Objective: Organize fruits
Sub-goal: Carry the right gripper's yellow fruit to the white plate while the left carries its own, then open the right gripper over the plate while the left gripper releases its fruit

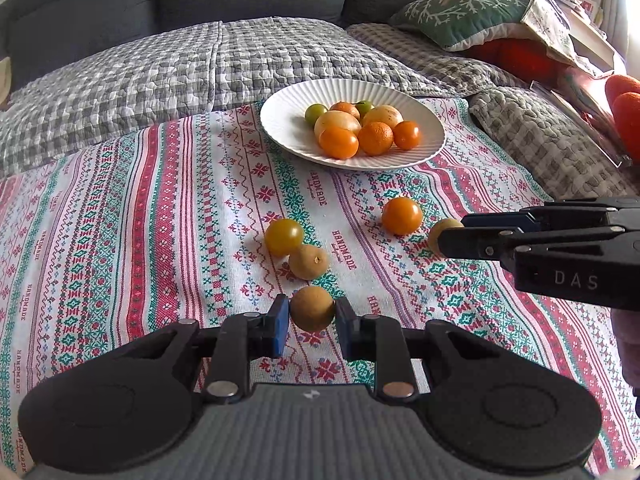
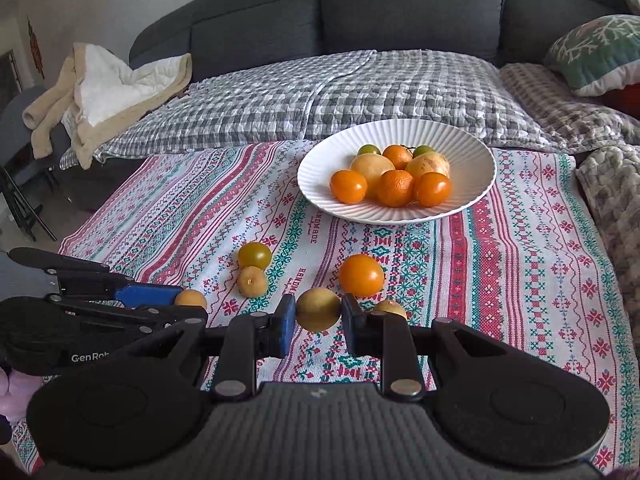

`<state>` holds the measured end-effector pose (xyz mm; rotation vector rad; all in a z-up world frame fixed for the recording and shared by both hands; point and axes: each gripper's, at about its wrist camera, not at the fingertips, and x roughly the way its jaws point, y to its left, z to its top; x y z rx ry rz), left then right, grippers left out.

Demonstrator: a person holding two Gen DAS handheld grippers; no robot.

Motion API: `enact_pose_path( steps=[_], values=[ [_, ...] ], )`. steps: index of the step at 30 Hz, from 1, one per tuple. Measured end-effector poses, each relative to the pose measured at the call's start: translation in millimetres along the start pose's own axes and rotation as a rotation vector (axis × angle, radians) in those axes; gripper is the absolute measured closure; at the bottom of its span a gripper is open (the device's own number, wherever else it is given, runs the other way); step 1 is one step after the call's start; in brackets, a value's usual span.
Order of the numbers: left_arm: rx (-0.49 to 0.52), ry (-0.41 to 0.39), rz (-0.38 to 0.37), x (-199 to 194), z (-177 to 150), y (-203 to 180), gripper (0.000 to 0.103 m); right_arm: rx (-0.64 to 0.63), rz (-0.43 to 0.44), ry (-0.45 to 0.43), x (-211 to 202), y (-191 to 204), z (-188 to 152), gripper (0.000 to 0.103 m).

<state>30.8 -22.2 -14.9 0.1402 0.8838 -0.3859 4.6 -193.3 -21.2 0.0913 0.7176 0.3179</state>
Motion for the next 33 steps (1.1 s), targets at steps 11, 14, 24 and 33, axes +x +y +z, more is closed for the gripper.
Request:
enact_pose_path(
  steps=[11, 14, 24, 33],
  values=[
    [0.001, -0.106, -0.043, 8, 36, -16, 0.09, 0.188, -0.022, -0.071, 3, -38, 26, 0.081],
    [0.01, -0.129, -0.06, 15, 48, -22, 0.09, 0.219, -0.033, -0.082, 10, -48, 33, 0.081],
    [0.05, -0.144, -0.073, 53, 78, -39, 0.09, 0.309, -0.034, -0.118, 33, -71, 44, 0.081],
    [0.065, -0.13, -0.066, 77, 87, -42, 0.09, 0.305, -0.039, -0.109, 47, -75, 44, 0.081]
  ],
)
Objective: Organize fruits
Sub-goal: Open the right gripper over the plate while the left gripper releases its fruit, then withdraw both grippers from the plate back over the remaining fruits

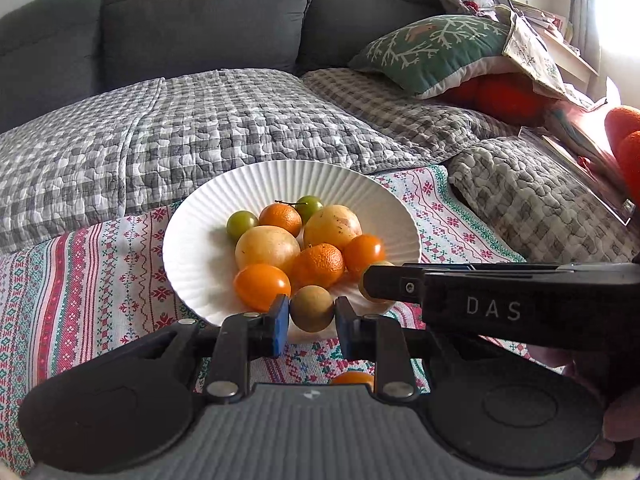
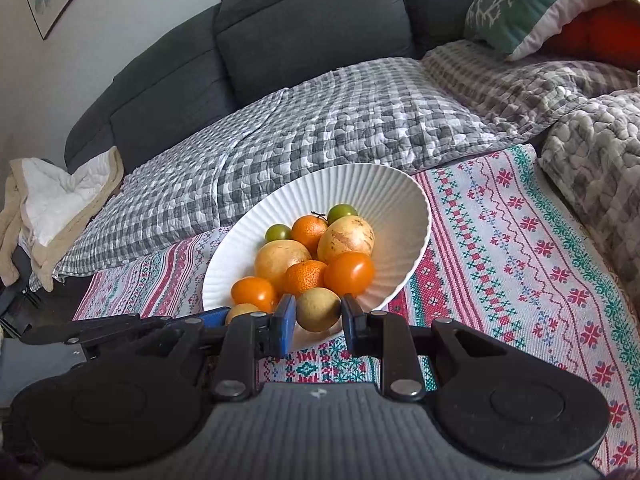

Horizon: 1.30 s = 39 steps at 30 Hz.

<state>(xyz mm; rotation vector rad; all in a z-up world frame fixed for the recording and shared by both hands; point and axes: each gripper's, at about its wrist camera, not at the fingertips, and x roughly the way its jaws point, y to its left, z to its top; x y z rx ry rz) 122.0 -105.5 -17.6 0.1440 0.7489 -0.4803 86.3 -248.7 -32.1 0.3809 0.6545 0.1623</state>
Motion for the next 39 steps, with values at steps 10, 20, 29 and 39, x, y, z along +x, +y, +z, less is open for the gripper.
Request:
enact_pose_path(
  steps=[10, 20, 29, 39],
  values=[
    [-0.003, 0.01, 0.006, 13, 0, 1, 0.09, -0.009, 0.001, 0.003, 4, 0, 2, 0.078],
    [-0.057, -0.022, 0.026, -7, -4, 6, 0.063, 0.013, 0.0, -0.019, -12, -6, 7, 0.06],
    [-0.051, 0.006, 0.06, -39, -16, 6, 0.036, -0.068, -0.059, -0.02, -33, 3, 3, 0.026],
    [0.026, 0.042, 0.107, -80, -36, -1, 0.018, -0.096, -0.107, -0.005, -57, 20, -7, 0.006]
  ],
)
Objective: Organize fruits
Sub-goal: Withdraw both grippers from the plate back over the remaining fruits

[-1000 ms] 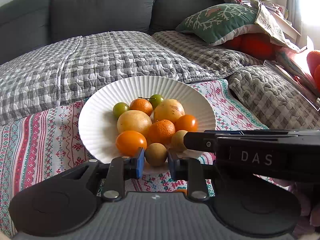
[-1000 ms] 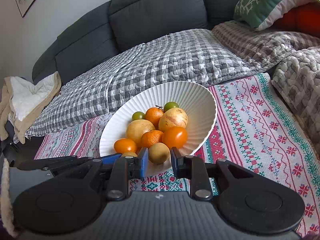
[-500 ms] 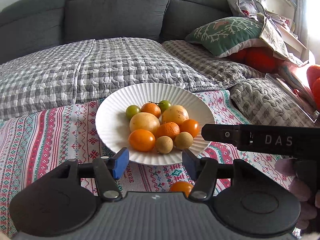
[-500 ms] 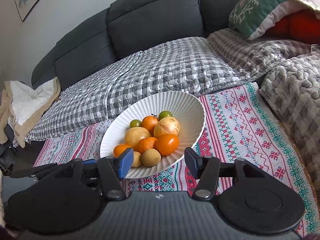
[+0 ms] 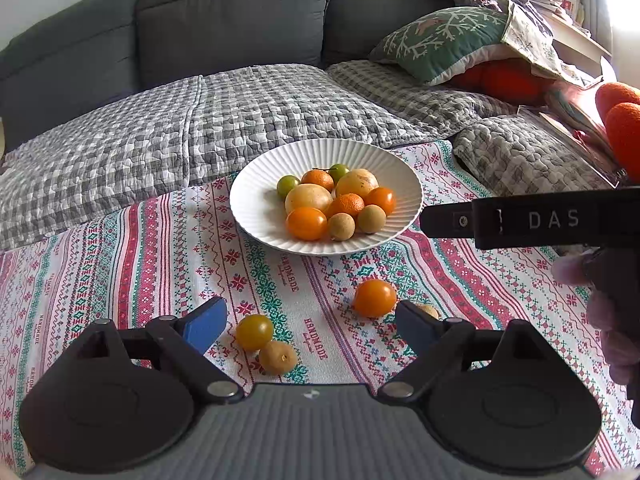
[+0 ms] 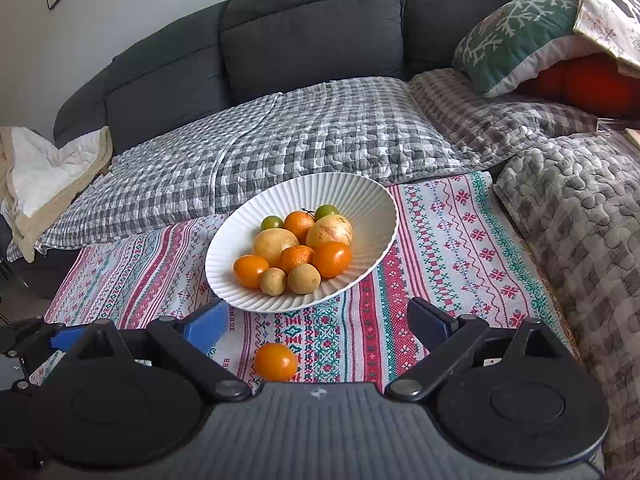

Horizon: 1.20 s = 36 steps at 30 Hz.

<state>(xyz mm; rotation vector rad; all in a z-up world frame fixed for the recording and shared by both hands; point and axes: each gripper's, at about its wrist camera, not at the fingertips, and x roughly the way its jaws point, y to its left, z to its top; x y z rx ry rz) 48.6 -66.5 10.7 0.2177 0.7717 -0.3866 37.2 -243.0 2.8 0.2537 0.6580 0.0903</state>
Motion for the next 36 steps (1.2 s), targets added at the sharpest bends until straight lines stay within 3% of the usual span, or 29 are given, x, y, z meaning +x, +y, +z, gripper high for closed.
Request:
enact_pose_path(
  steps=[4, 10, 15, 29, 36],
  values=[
    [0.003, -0.006, 0.015, -13, -9, 2, 0.011, -0.008, -0.015, 0.0, -10, 6, -5, 0.003],
    [-0.034, -0.007, 0.026, -23, -21, 9, 0.009, -0.031, -0.035, -0.001, -21, 12, -14, 0.001],
    [-0.079, -0.011, 0.039, -27, -30, 15, 0.009, -0.046, -0.049, -0.003, -25, 15, -21, 0.0],
    [-0.154, 0.027, 0.094, -14, -49, 38, 0.009, -0.243, -0.15, 0.007, -19, 31, -50, 0.0],
    [-0.178, 0.013, 0.104, -8, -55, 49, 0.009, -0.258, -0.131, 0.012, -14, 26, -58, 0.0]
  ],
)
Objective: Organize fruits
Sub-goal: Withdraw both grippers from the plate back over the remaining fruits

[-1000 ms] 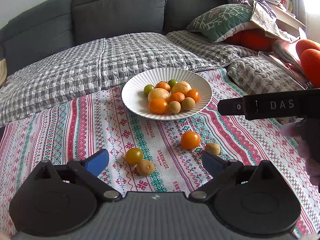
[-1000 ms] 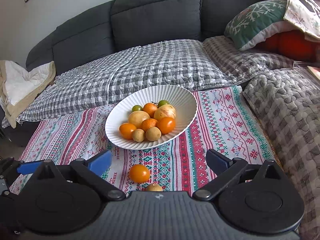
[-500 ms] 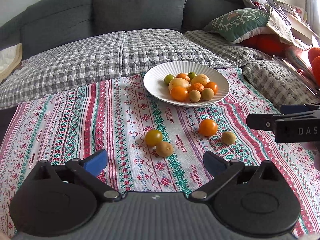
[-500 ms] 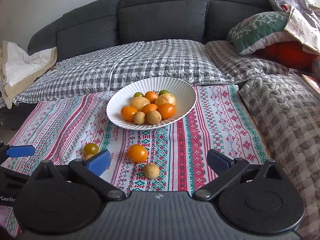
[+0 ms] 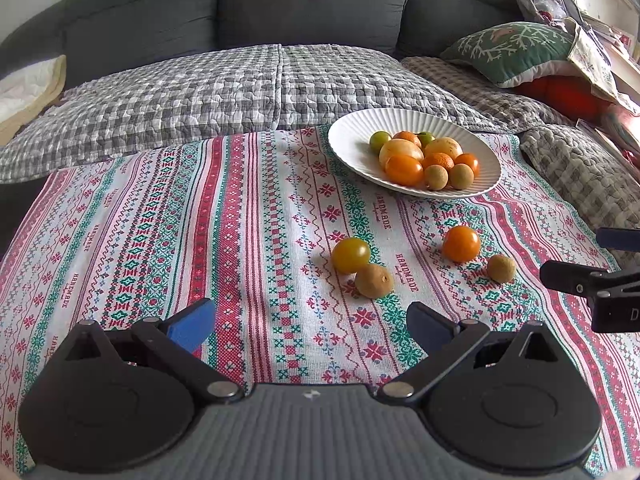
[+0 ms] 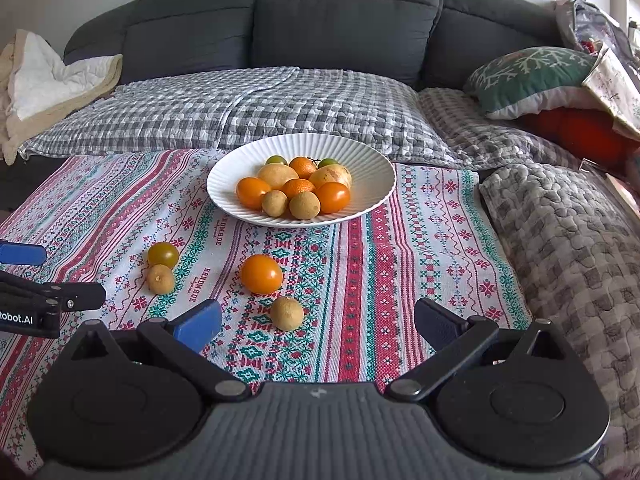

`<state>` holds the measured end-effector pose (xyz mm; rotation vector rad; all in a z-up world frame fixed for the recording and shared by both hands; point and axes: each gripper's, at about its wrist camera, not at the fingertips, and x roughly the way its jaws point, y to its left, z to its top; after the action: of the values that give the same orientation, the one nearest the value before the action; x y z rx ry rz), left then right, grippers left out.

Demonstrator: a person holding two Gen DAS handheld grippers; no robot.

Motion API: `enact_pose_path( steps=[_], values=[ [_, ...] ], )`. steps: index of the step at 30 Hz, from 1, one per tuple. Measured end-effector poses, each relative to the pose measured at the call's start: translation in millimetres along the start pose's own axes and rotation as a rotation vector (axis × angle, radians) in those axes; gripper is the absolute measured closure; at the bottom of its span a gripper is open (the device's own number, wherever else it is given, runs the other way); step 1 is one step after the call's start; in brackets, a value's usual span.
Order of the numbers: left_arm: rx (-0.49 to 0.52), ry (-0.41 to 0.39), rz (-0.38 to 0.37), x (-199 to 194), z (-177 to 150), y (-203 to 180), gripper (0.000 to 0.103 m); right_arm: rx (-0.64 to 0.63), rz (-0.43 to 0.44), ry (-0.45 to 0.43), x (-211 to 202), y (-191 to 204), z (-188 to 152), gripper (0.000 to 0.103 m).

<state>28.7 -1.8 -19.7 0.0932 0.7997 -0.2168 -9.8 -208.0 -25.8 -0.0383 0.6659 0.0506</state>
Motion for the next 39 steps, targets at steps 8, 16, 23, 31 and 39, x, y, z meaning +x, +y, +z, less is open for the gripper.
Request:
enact_pose_path(
  steps=[8, 16, 23, 31, 39],
  values=[
    [-0.009, -0.013, 0.003, 12, -4, 5, 0.009, -0.007, 0.034, 0.041, 9, -1, -7, 0.0],
    [0.04, 0.02, 0.012, 31, -10, -5, 0.009, -0.056, 0.033, 0.119, 29, 7, -16, 0.0],
    [0.039, 0.043, 0.026, 47, -12, -10, 0.009, -0.073, 0.028, 0.143, 42, 14, -14, 0.0],
    [0.028, 0.015, 0.024, 49, -11, -17, 0.009, -0.053, 0.055, 0.136, 54, 9, -15, 0.0],
    [0.03, 0.002, 0.017, 49, -12, -19, 0.009, -0.013, 0.054, 0.111, 54, 5, -10, 0.022]
  ],
)
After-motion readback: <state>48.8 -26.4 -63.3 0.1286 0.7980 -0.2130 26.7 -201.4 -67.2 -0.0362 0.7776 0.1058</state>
